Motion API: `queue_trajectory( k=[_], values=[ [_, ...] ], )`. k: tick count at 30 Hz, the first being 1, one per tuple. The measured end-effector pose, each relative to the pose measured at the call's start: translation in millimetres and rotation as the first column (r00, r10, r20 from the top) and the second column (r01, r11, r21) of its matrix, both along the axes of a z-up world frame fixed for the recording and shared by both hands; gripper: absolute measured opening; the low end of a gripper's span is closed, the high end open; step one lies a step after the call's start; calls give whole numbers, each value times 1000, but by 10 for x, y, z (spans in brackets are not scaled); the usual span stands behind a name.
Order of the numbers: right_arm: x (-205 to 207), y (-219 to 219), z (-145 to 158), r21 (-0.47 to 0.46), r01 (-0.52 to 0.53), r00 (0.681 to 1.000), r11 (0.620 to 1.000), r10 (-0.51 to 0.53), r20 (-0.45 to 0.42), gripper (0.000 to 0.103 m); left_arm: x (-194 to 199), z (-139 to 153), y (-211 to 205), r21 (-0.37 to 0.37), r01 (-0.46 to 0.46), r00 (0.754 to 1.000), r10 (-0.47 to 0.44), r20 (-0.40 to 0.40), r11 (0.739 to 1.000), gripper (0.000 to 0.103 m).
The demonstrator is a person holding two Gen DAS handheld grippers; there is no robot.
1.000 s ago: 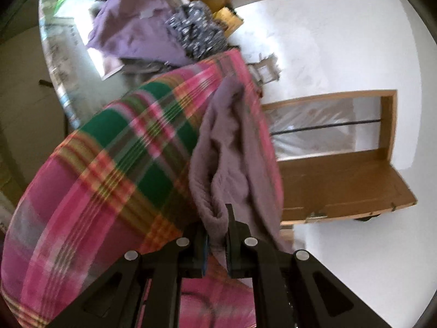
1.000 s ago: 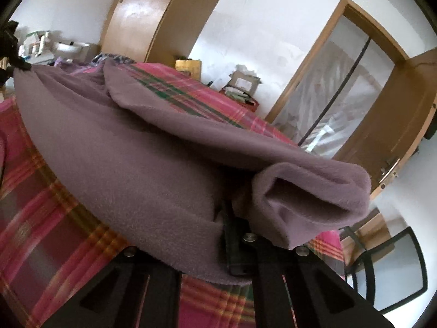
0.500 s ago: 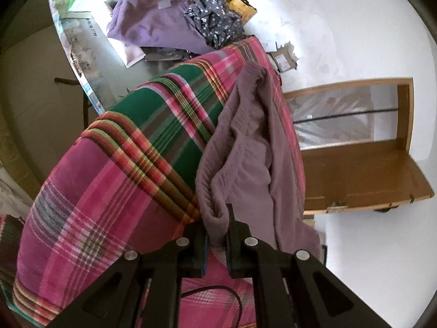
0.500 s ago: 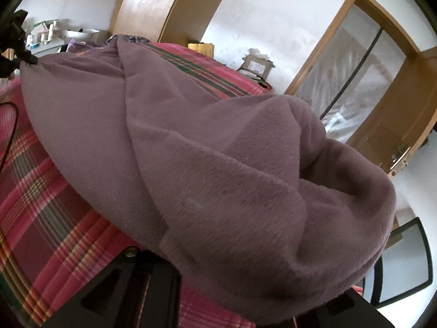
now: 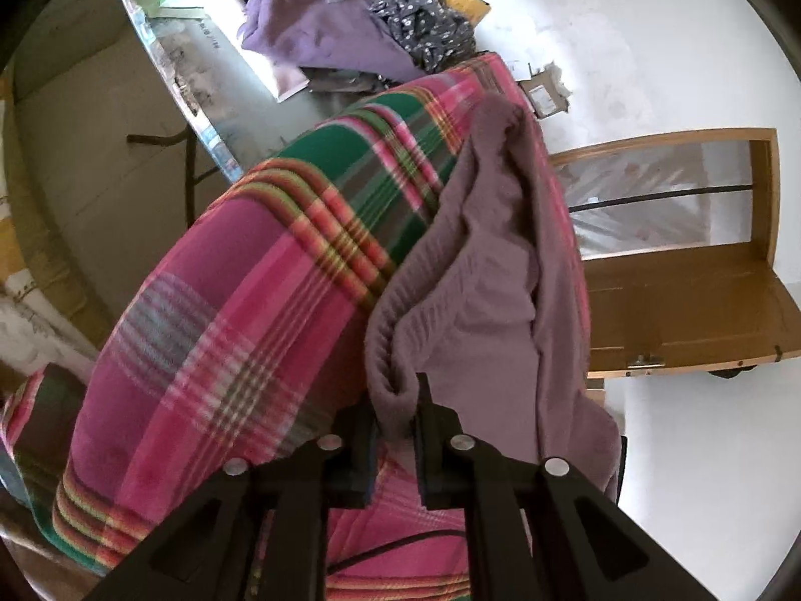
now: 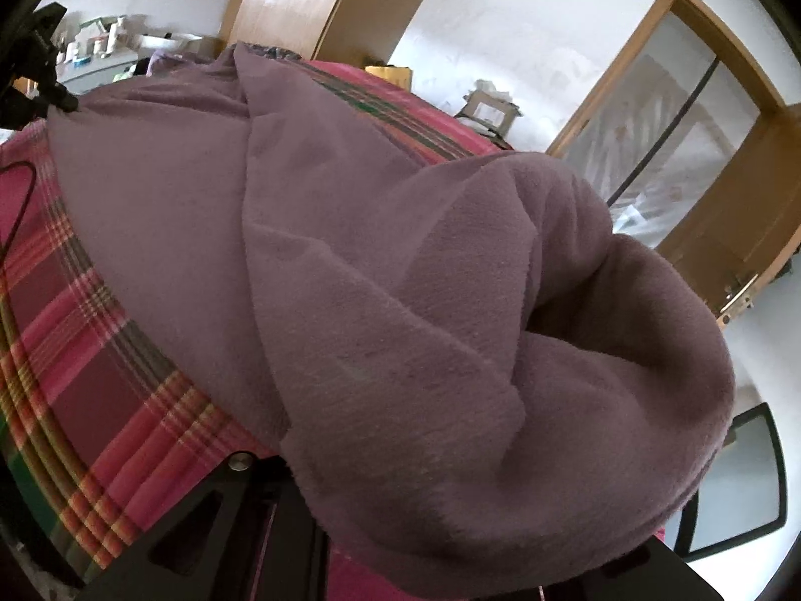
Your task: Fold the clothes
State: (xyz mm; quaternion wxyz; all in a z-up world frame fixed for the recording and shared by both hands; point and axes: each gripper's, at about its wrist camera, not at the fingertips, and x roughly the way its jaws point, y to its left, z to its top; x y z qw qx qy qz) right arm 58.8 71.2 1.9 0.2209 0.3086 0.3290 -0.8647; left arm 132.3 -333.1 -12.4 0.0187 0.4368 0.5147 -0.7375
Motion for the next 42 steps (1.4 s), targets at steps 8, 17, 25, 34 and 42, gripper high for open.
queue_trajectory(
  k=[8,17,25,34,42],
  values=[
    [104,264,164,-77,-28,997,997,33,72,21,229,448,68,-174,28,999,-31,-12,984,14],
    [153,942,604,-375,87,984,923,-21,176,29,-207,848,882,-286,255,954,-289,-81,924,27],
    [-165,1238,937,-482,195,978,854,-132,162,37,-904,745,1863,-265,504,842,-536,-60,822,28],
    [-1016,1194,882,-602,272,931,751,-47,363,41,-1317,594,2447,-213,631,758,-651,-34,746,29],
    [-1421,1014,519,-626,326,832,708,100,546,47,-1517,454,2531,-168,646,755,-656,-3,745,30]
  ],
)
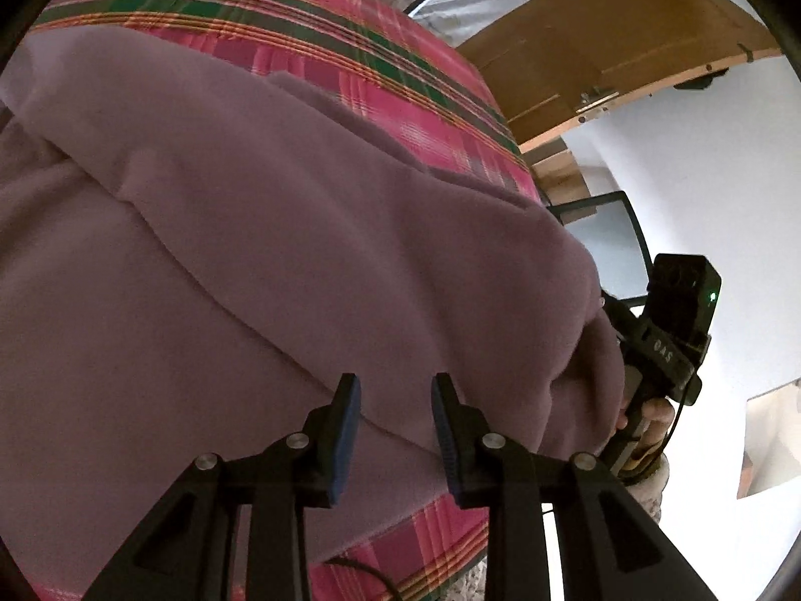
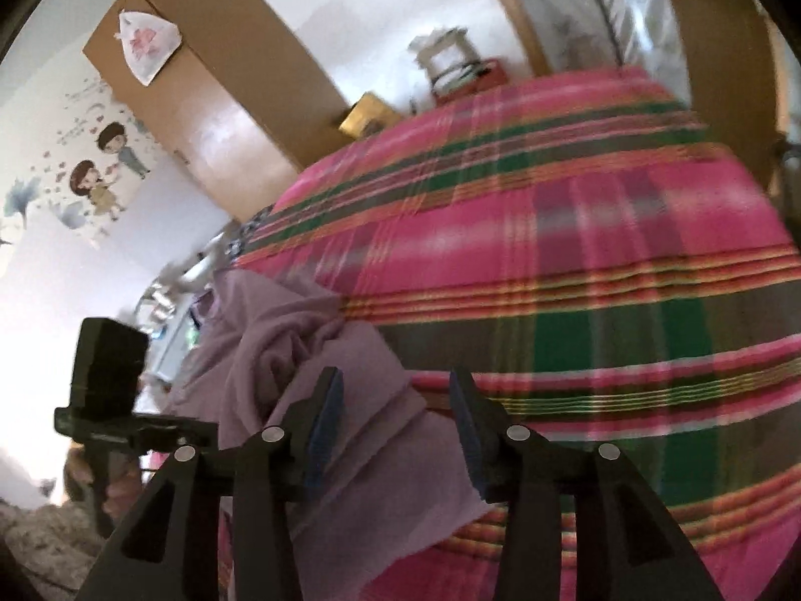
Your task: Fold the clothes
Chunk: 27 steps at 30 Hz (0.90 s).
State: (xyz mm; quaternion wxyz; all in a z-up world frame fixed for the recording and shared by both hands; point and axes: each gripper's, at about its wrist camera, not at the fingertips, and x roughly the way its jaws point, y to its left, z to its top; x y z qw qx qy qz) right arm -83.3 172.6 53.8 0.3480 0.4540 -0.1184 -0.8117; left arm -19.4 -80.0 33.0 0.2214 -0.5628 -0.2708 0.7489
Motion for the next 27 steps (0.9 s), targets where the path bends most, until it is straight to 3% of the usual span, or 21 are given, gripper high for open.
queue_trajectory(
  k=[14,21,25,27],
  values=[
    [-208,-507,-200,7,-196,975,981,194,109,57,-164,-79,-5,25,10,1000,-11,14,1000,30],
    [-293,-819,-320,57,-271,955,961,262,138,60,-236,-136,31,43,0,999,-1,35,999,30],
    [-279,-827,-331,50,-279,954,959,270,134,57,-271,-188,18,51,-4,999,2,43,999,30],
    [-253,-789,-309,45,-272,957,961,265,118,45,-288,-206,27,52,-4,999,1,47,999,30]
  ],
)
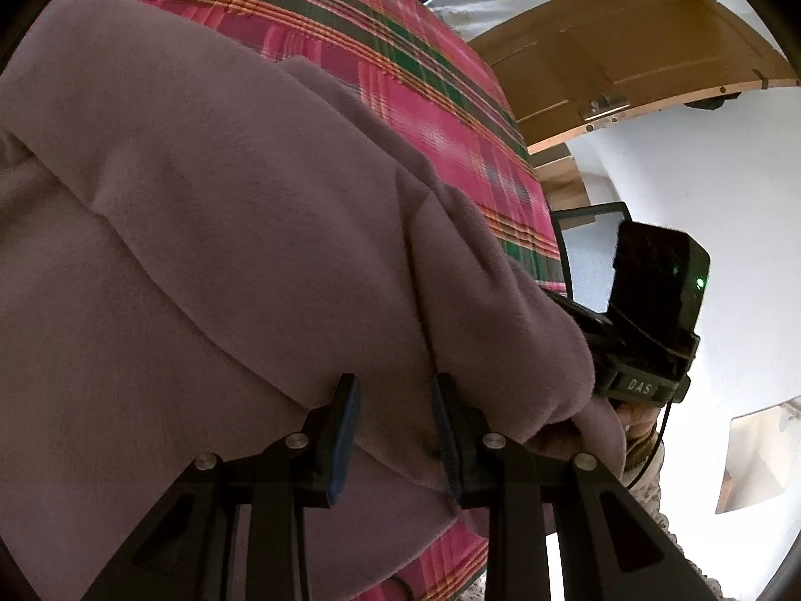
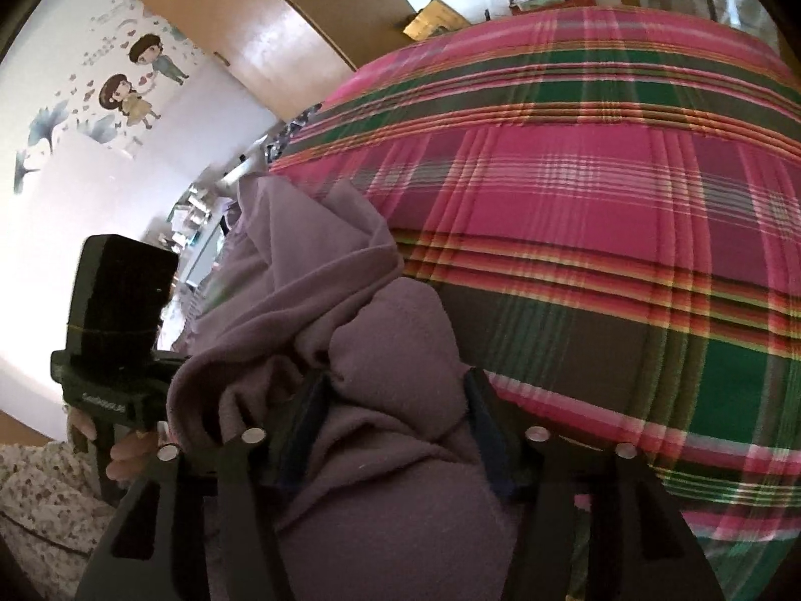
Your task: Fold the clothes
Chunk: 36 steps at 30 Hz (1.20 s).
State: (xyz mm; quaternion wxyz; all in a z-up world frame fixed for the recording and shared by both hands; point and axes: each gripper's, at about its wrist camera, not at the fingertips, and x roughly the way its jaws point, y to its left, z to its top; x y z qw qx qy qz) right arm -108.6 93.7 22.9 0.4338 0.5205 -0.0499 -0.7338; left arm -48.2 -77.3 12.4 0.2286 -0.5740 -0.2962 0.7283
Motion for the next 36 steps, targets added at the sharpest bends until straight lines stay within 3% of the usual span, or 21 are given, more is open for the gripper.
queue_trajectory(
  k=[6,12,16,21,27,31,36],
  values=[
    [135,84,187,9,48,988,999,-46,-145,20,-19,-8,6,0,-1,1000,1,-1,1000,30],
    [226,421,382,-40,165,957,985,-170,-234,16,9,1,4,-7,-12,1000,12,0,1000,30],
    [285,715,541,-68,268,917,961,-276,-288,16,9,15,37,-9,-17,1000,17,-2,1000,30],
    [306,1195,669,-90,415,846,905,-421,-328,16,-22,49,84,-12,-22,1000,22,-9,1000,30],
    [311,1755,752,-79,591,725,803,-571,-386,16,-84,151,157,-12,-12,999,12,-37,1000,30],
    [375,2105,779,-67,677,647,732,-637,-419,16,-128,215,177,-15,-9,999,8,-54,1000,30],
    [437,2470,692,-37,759,572,650,-693,-438,16,-168,254,195,-25,-19,998,17,-62,1000,30]
  ],
)
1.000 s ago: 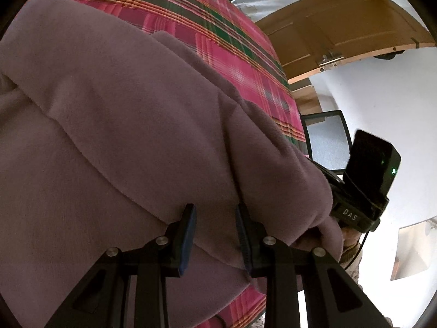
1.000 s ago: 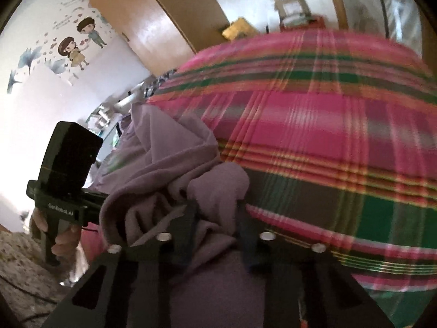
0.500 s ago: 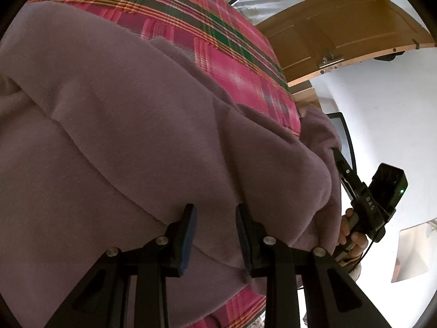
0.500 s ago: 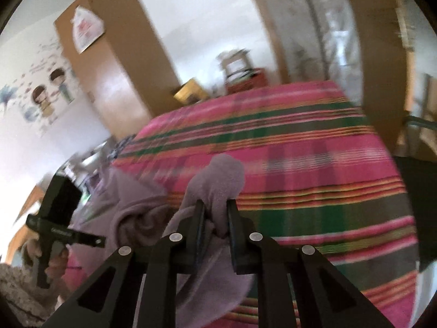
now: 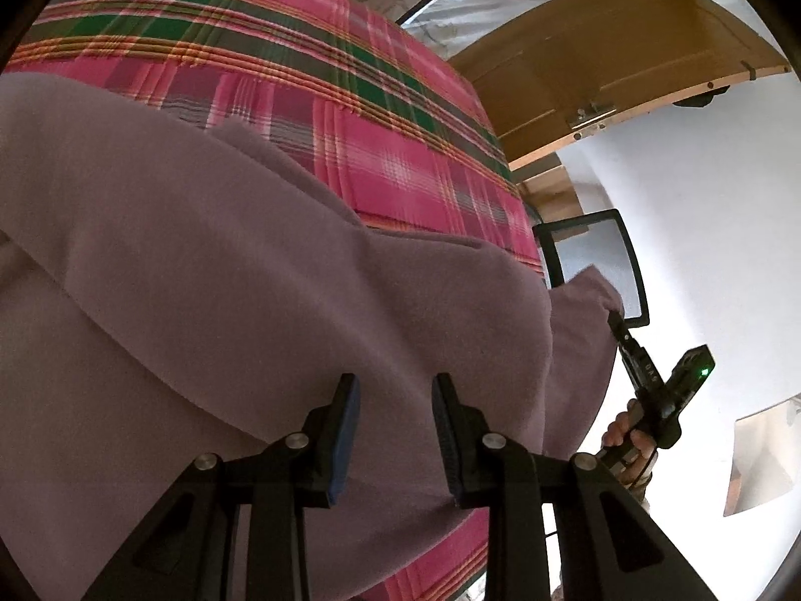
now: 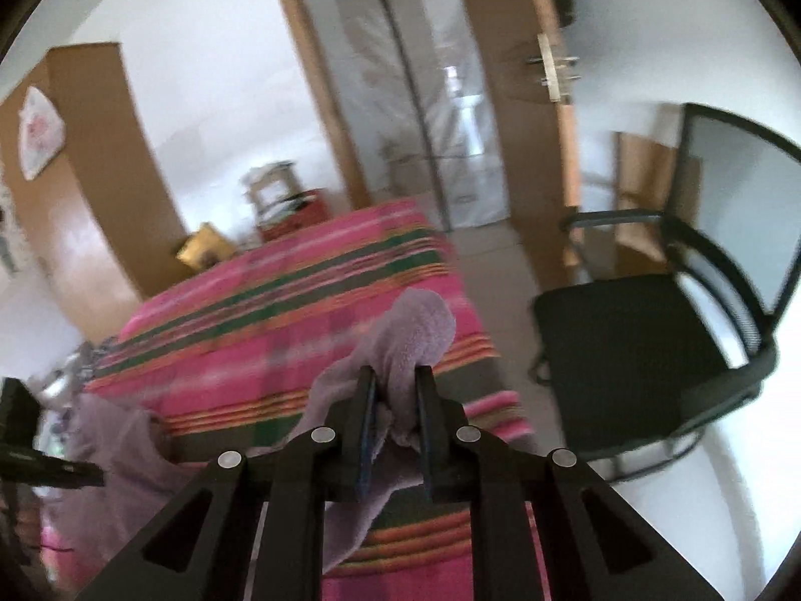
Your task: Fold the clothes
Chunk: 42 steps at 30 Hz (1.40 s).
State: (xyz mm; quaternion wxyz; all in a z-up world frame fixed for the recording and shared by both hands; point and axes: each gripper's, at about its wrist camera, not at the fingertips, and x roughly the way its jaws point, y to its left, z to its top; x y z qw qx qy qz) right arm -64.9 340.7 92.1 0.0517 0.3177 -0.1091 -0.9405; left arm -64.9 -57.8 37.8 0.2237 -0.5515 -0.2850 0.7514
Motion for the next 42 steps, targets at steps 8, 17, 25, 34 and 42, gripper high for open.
queue_trajectory(
  k=[8,17,25,34,42],
  values=[
    [86,381,-255,27,160,986,987,-161,42,16,-50,0,-15,-27,-24,1000,24,4,999,30],
    [89,283,-458,188,172,975,967,-194,110,20,-13,126,-216,-102,-48,998,43,-51,994,31],
    [190,114,-315,250,142,982,958,-168,86,35,81,255,-709,-192,-148,987,133,-89,970,34],
    [382,-639,-25,300,-133,991,945,137,8,38,124,166,-1205,-225,-213,977,210,-38,951,35],
    [465,-1809,-135,354,-518,841,779,539,45,38,87,101,-1605,-225,-309,950,312,-23,924,35]
  ],
)
